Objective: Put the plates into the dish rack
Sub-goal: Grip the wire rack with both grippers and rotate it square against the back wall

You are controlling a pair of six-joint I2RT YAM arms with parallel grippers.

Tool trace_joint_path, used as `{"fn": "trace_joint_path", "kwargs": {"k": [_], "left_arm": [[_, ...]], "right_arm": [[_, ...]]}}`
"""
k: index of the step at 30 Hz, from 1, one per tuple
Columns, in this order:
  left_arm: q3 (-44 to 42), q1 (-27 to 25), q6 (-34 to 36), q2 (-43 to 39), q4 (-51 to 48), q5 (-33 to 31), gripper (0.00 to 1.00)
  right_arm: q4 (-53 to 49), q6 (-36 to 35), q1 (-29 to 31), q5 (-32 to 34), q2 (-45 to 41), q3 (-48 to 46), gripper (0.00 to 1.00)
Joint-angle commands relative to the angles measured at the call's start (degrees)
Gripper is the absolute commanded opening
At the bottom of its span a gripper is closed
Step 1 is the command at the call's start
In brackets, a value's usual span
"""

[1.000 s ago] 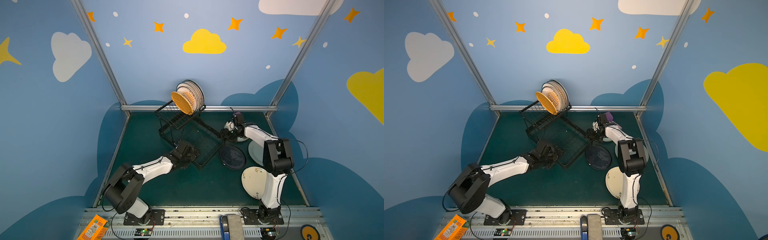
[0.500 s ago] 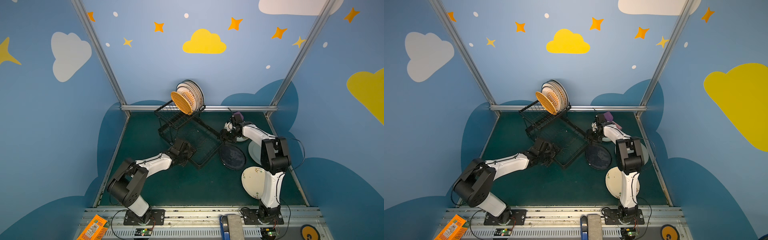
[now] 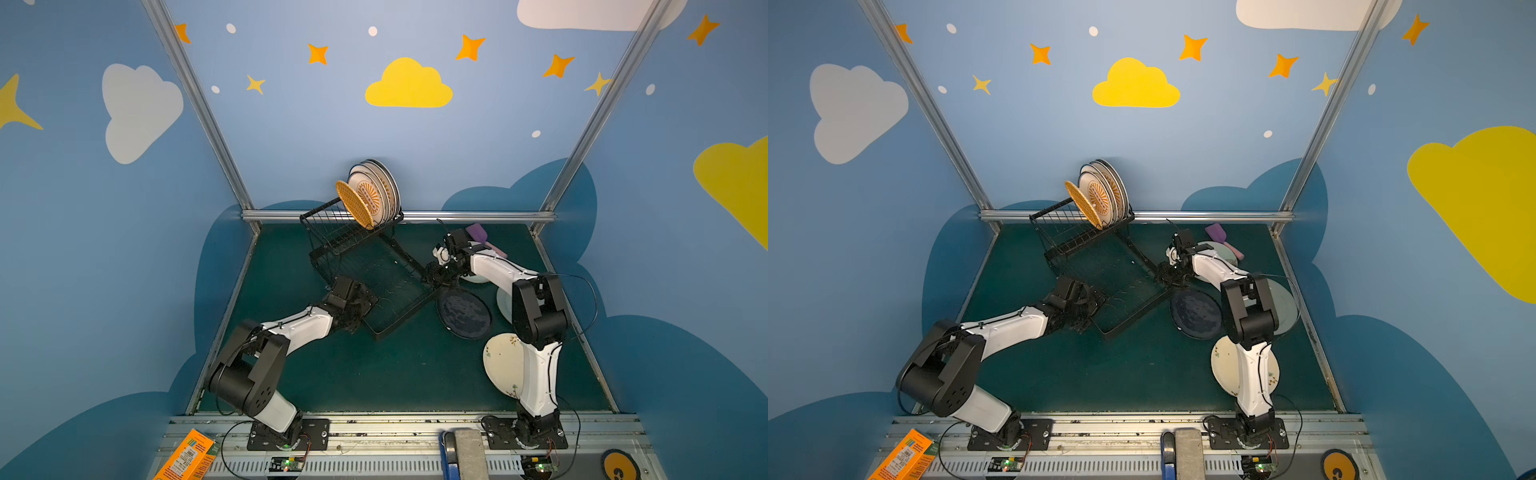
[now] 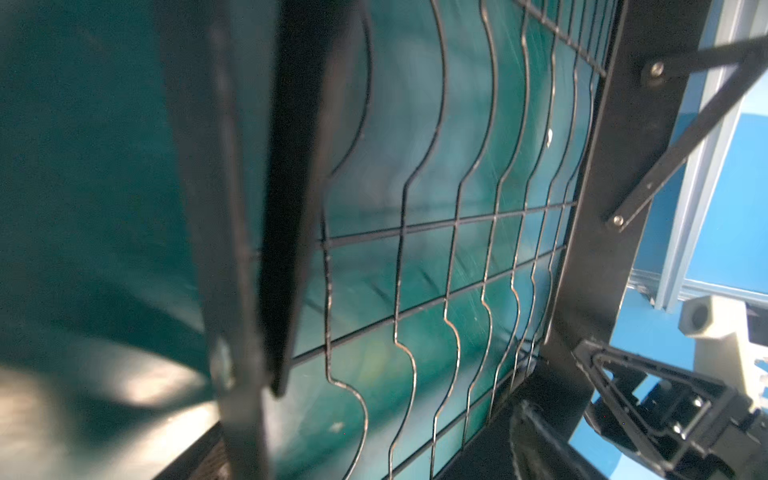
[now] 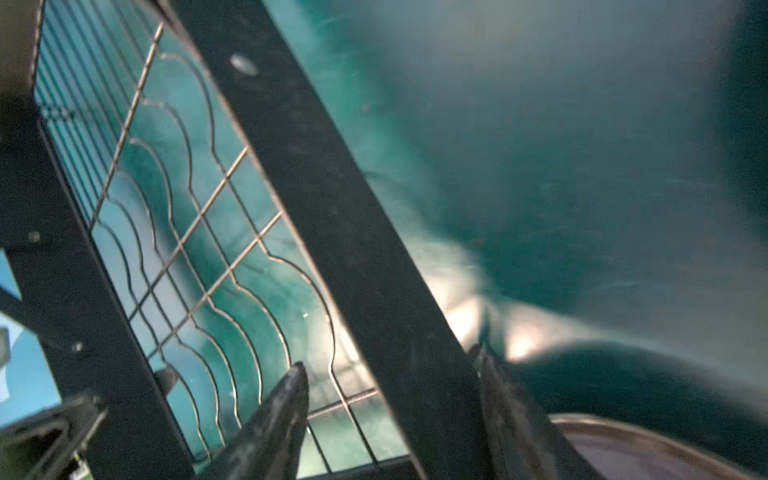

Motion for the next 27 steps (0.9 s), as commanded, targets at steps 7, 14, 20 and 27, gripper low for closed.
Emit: {"fn": "trace_joint_path", "kwargs": {"k": [7,14,20,27], "left_arm": [[-1.66,3.64,6.07,-6.73,-7.21,-0.38,0.98],[-4.94,8.84,7.52,-14.08,-11.27,-0.08,0.99],[-7.89,15.6,9.36,-21.11,-15.49,2.04,1.0],[-9.95,24.57,12.57,-29.13,-20.87,7.38,1.0]], "right_arm": [[1.99,0.46,5.74,-3.64,-1.62,-2.32,0.63],[4.73,1.19,10.11,-2.3,-5.6,-8.38,0.64],[5.22,2.05,14.26,-0.74,-6.32,-10.39,0.64],[6.2,3.87,17.22,0.88,-6.84,-10.86,0.68]]}}
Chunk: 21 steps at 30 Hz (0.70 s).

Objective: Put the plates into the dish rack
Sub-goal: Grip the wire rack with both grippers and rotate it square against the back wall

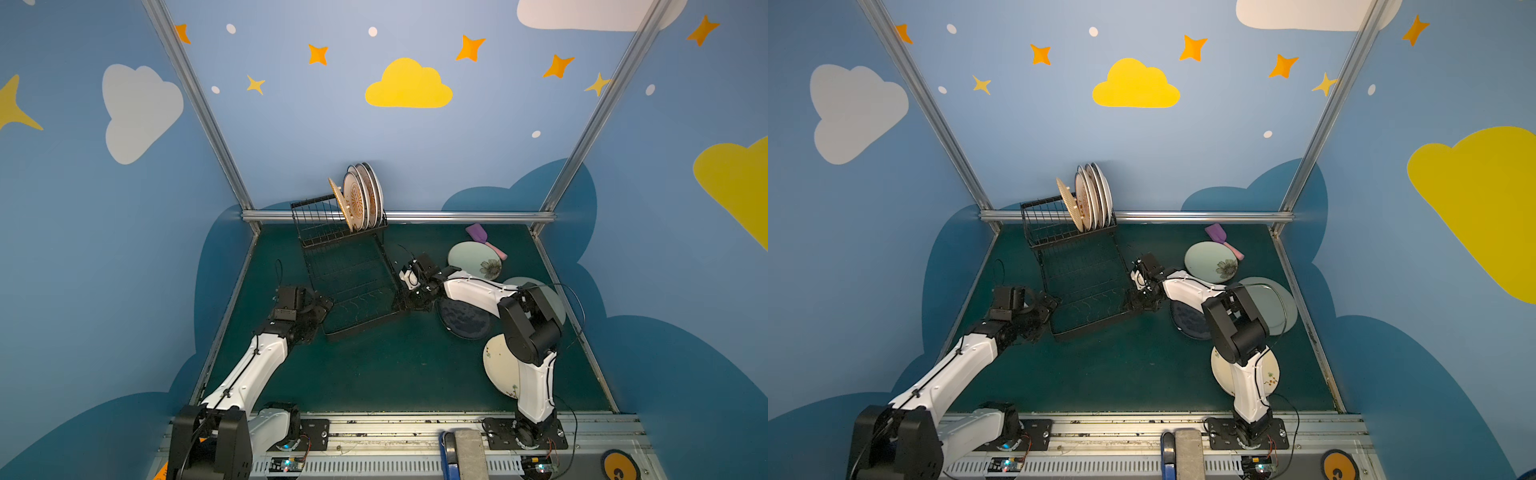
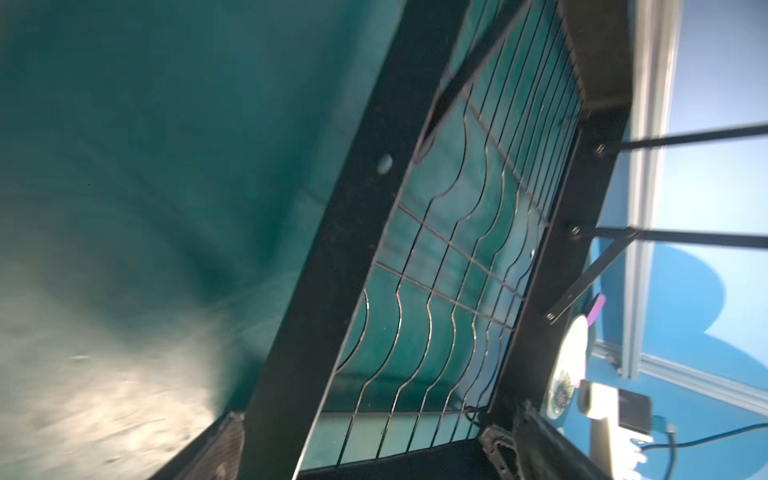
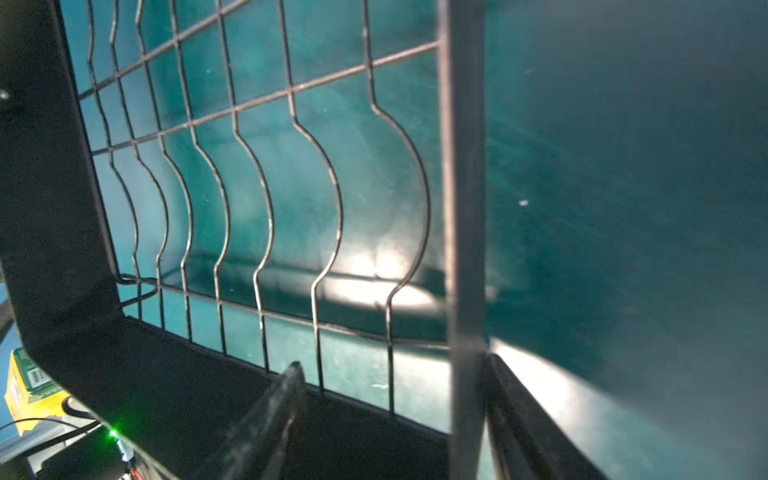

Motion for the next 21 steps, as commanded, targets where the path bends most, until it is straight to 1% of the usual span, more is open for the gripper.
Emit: {"fn": "trace_joint_path", "kwargs": {"k": [1,5,9,11,13,15,17,21], "left_arm": [[-1.16,3.57,3.03,-3.41,-4.37,3.06,1.0],[-1.61,6.65,4.82,-7.01,-5.56,6.51,1.0],[-1.12,7.37,6.16,-9.8,-7.14,9.02,1.0],[-1.46,7.41,6.13,-10.9,-7.19,9.94,1.0],[-2.49,7.4,5.57,-11.54,-6.16,10.16,1.0],[-3.45,7.37,5.39,-11.51,-5.18,9.98,1.0],[-3.71,7.43,5.31,-11.0,-4.6,10.62,1.0],[-3.48,7.36,6.19,-9.09,-3.07,12.94,1.0]], "right_arm": [[-1.38,0.4,1.72,-0.21,-2.3,-0.03,0.68],[-5.62,-3.76,1.65,5.53,-1.0,4.8,0.69],[-13.08,-8.92,1.72,11.1,3.86,13.19,0.66],[-14.71,-10.81,1.74,12.66,5.95,16.31,0.63],[-16.24,-12.34,1.74,13.8,8.07,19.16,0.6],[-17.91,-13.33,1.74,15.12,10.13,22.38,0.51],[-18.57,-14.03,1.76,16.31,11.26,24.22,0.45],[-19.7,-15.23,1.8,17.81,12.9,26.87,0.37]]}}
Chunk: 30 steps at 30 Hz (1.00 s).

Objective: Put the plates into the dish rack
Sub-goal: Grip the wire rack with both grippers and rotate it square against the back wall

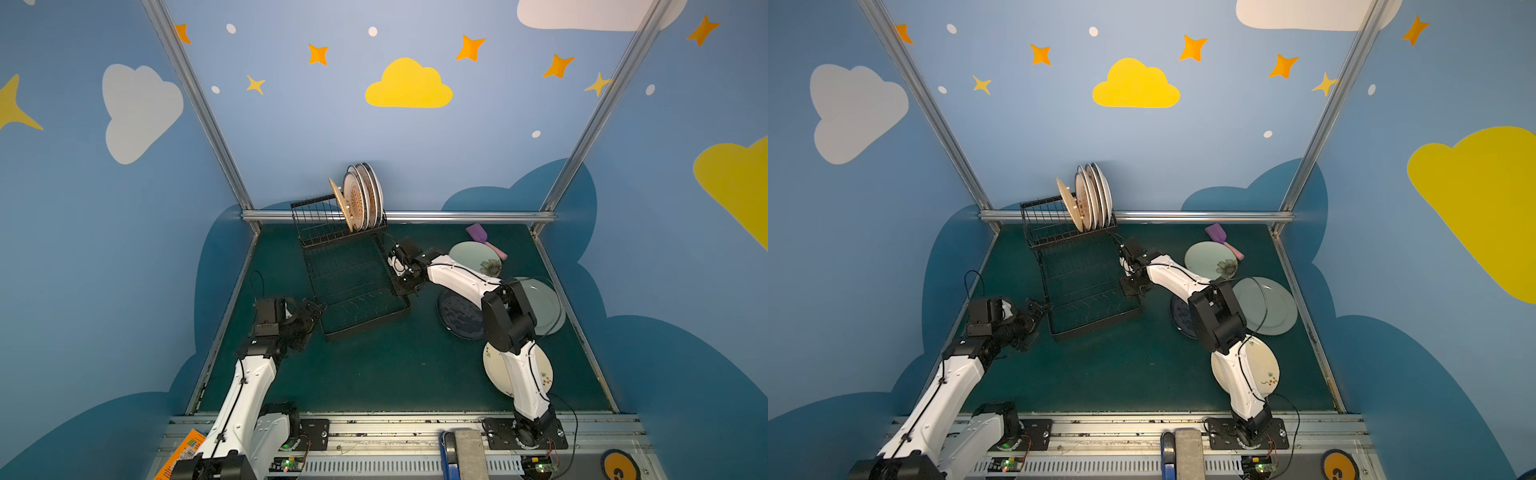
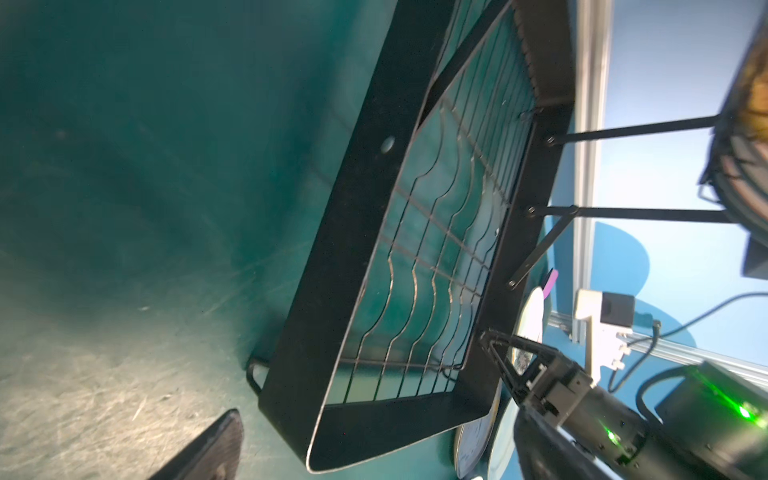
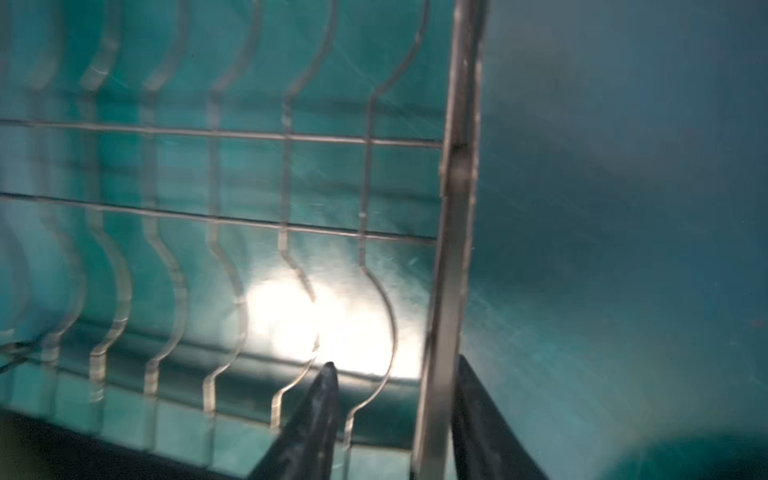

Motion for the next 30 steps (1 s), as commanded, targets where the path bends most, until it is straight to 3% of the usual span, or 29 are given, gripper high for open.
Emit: {"fn": "trace_joint_path", "kwargs": {"k": [1,5,13,20,30], "left_arm": [[0.17,0.19,2.03,1.42,1.92,2.7,1.0],[0.23,0.1,4.11,4.76,4.05,4.73,1.0],[2.11,-2.29,7.77,15.33,6.37,5.94,1.0],[4.0,-9.45,6.0,21.78,11.53,4.06,1.0],[6.59,-13.67,5.21,28.41,15.75,3.31,1.0]], "right_arm": [[-3.84,-2.56,0.36,2.77,0.97,2.67,0.35],[-4.22,-2.32,0.39,2.02,0.56,1.94,0.28],[-3.75,0.01,0.44,2.14,-3.62,-4.16,0.0],[-3.2,6.61,0.56,3.1,-7.04,-9.94,0.0],[-1.0,18.82,0.99,8.38,-13.28,-18.85,0.0]]}}
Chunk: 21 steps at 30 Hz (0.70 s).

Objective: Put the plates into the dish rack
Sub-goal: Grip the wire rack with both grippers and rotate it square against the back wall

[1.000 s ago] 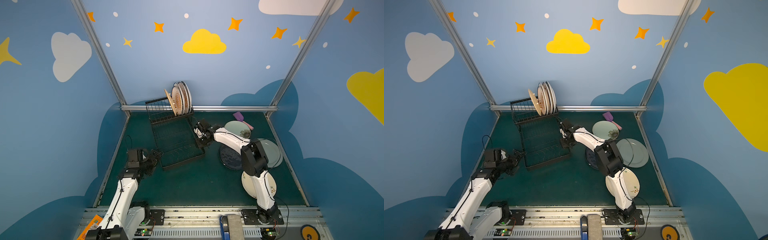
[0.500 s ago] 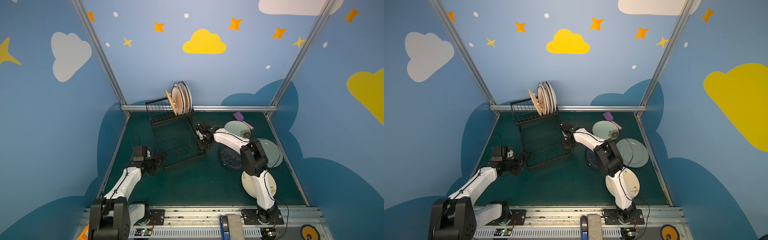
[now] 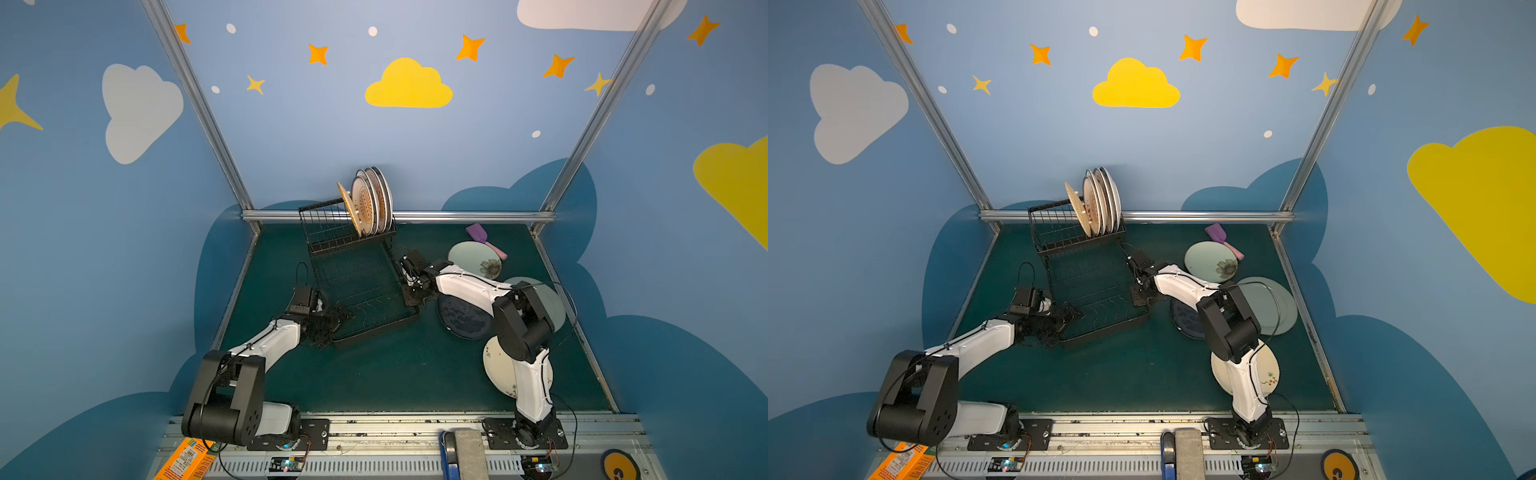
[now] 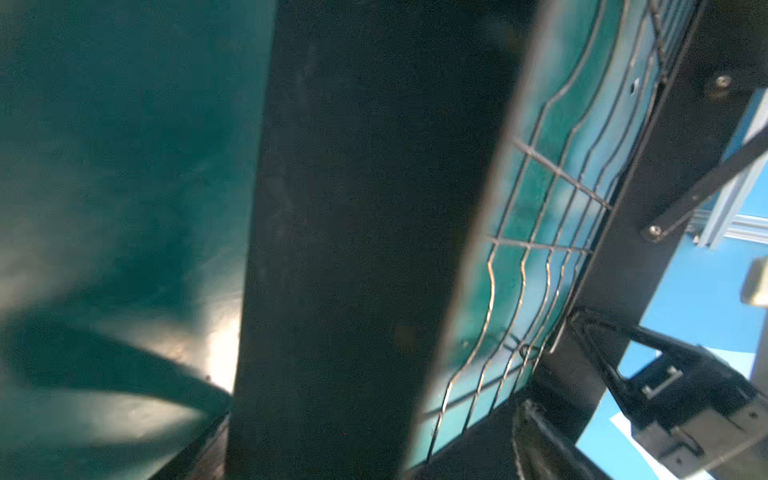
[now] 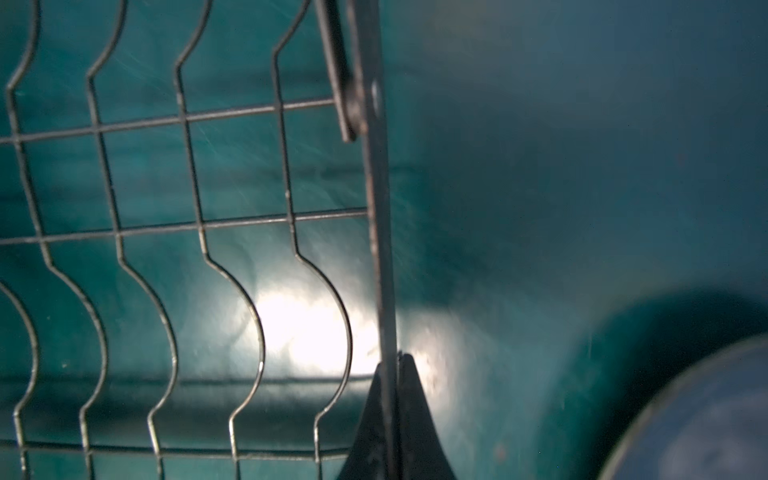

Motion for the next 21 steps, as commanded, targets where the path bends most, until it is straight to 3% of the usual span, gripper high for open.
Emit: {"fn": "trace_joint_path", "kwargs": {"k": [1,10,15,21], "left_arm": [[3.29,-1.51,-0.45,1.94,5.44,0.9,1.0],[8.5,-4.21,-0.49,8.93,7.96,1.23,1.0],[8.95,-3.86,-1.75,7.66,6.7,-0.55,1.0],[6.58,-0.97,-1.7,0.19,2.3,-2.83,1.0]], "right_arm": [[-4.9,9.78,0.88,2.22,-3.88,-2.73,0.0],[-3.29,18.52,2.61,5.72,-8.14,-8.39,0.0],[-2.79,16.88,2.41,4.76,-7.32,-6.98,0.0],[-2.41,11.94,2.36,3.11,-5.89,-4.72,0.0]]}}
